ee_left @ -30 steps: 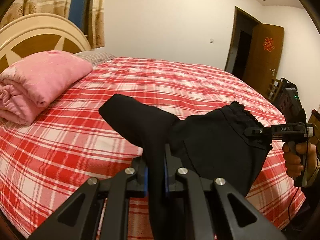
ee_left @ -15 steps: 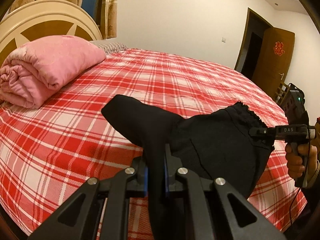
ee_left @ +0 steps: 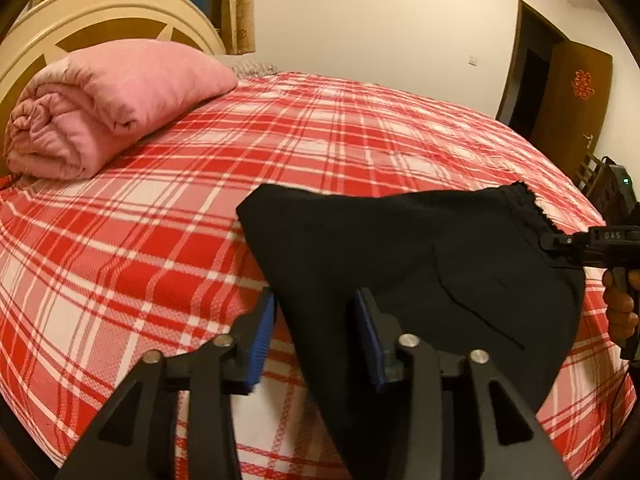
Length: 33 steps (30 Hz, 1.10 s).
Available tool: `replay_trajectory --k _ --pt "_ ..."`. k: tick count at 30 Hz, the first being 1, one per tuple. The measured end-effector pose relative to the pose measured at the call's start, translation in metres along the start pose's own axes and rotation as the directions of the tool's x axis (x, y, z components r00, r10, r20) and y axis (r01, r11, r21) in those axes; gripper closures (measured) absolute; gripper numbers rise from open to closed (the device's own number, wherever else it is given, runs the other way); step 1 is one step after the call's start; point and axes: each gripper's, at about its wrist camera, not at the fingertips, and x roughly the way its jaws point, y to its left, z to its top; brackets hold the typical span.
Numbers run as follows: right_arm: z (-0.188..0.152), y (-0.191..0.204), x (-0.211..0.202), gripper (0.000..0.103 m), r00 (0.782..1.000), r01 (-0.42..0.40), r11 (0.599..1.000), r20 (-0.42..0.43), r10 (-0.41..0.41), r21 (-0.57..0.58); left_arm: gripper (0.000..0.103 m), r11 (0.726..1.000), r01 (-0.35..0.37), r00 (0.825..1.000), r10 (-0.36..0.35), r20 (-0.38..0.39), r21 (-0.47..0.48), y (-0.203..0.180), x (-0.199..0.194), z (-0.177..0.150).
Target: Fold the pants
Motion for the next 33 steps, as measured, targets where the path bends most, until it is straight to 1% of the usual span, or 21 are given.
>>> replay_trajectory --k 2,4,6,9,11,14,15,16,17,18,19,20,21,23,24,25,26,27,29,30,33 --pt "0.001 -0.001 0.002 0.07 1.0 0.016 1.0 0.004 -0.016 0.0 0.05 1.0 -0.006 1.0 0.006 0.002 -0.007 0.002 0.003 -0.002" --pt "0.001 -0.002 0.006 0.066 0.999 0.047 0.999 0.009 -0.047 -0.001 0.044 1.0 -0.013 1.0 0.013 0.001 -0.012 0.003 0.006 -0.004" --pt "0.0 -0.006 0.012 0.059 0.997 0.075 0.997 -0.005 -0.075 0.012 0.041 1.0 -0.018 1.0 0.018 -0.001 -0.018 0.004 0.01 -0.007" --pt "-0.001 -0.015 0.014 0.058 0.999 0.046 0.998 -0.001 -0.046 0.049 0.036 0.999 -0.027 1.0 0.028 0.011 -0.036 0.006 0.011 -0.01" --pt "-0.002 -0.014 0.013 0.058 0.999 0.049 0.998 0.0 -0.049 0.046 0.03 0.998 -0.038 0.999 0.039 0.015 -0.053 0.008 0.01 -0.011" --pt "-0.003 -0.012 0.012 0.058 0.998 0.067 0.997 0.003 -0.067 0.034 0.021 0.996 -0.049 0.999 0.05 0.018 -0.077 0.011 0.011 -0.013" --pt "-0.004 -0.012 0.011 0.058 0.997 0.07 0.997 0.006 -0.07 0.032 0.015 0.995 -0.055 0.998 0.057 0.018 -0.088 0.012 0.011 -0.014" --pt "-0.005 -0.012 0.009 0.056 0.997 0.072 0.997 0.01 -0.073 0.035 0.011 0.993 -0.063 0.998 0.065 0.011 -0.104 0.015 0.01 -0.015" --pt "-0.006 -0.01 0.006 0.053 0.997 0.076 0.996 0.02 -0.077 0.041 0.01 0.99 -0.068 0.998 0.069 0.004 -0.123 0.017 0.007 -0.016" --pt "-0.007 -0.008 0.001 0.048 0.995 0.09 0.995 0.037 -0.091 0.041 0.01 0.988 -0.07 0.998 0.07 0.0 -0.137 0.018 0.003 -0.017" --pt "-0.009 -0.004 -0.006 0.046 0.992 0.113 0.993 0.055 -0.114 0.033 0.01 0.986 -0.079 0.997 0.08 0.0 -0.144 0.019 -0.006 -0.018" --pt "-0.013 0.002 -0.017 0.046 0.982 0.167 0.986 0.089 -0.168 0.018 0.01 0.985 -0.096 0.995 0.098 0.005 -0.141 0.018 -0.013 -0.02" --pt "-0.015 0.005 -0.025 0.046 0.972 0.207 0.978 0.114 -0.207 0.006 0.01 0.985 -0.113 0.993 0.116 0.014 -0.134 0.016 -0.021 -0.022" --pt "-0.023 0.015 -0.045 0.045 0.948 0.281 0.959 0.163 -0.274 -0.02 0.01 0.985 -0.124 0.991 0.13 0.04 -0.118 0.01 -0.04 -0.026" --pt "-0.029 0.021 -0.056 0.045 0.928 0.335 0.942 0.186 -0.323 -0.031 0.01 0.986 -0.125 0.99 0.132 0.054 -0.114 0.006 -0.05 -0.027" --pt "-0.036 0.03 -0.067 0.045 0.9 0.397 0.916 0.215 -0.379 -0.049 0.01 0.986 -0.123 0.989 0.131 0.066 -0.111 0.002 -0.058 -0.027" --pt "-0.041 0.037 -0.076 0.045 0.882 0.433 0.899 0.238 -0.407 -0.066 0.009 0.988 -0.118 0.988 0.127 0.085 -0.104 -0.003 -0.07 -0.028" --pt "-0.048 0.046 -0.087 0.045 0.864 0.463 0.882 0.265 -0.427 -0.088 0.006 0.989 -0.111 0.987 0.122 0.107 -0.098 -0.008 -0.082 -0.027" --pt "-0.062 0.063 -0.106 0.045 0.846 0.488 0.866 0.306 -0.436 -0.115 0.003 0.991 -0.098 0.982 0.111 0.152 -0.088 -0.017 -0.102 -0.025" --pt "-0.07 0.072 -0.116 0.045 0.841 0.491 0.863 0.325 -0.432 -0.123 0.002 0.993 -0.089 0.979 0.102 0.175 -0.08 -0.024 -0.112 -0.022" --pt "-0.092 0.099 -0.14 0.043 0.836 0.479 0.866 0.375 -0.401 -0.142 0.002 0.996 -0.068 0.972 0.078 0.222 -0.053 -0.04 -0.136 -0.011"
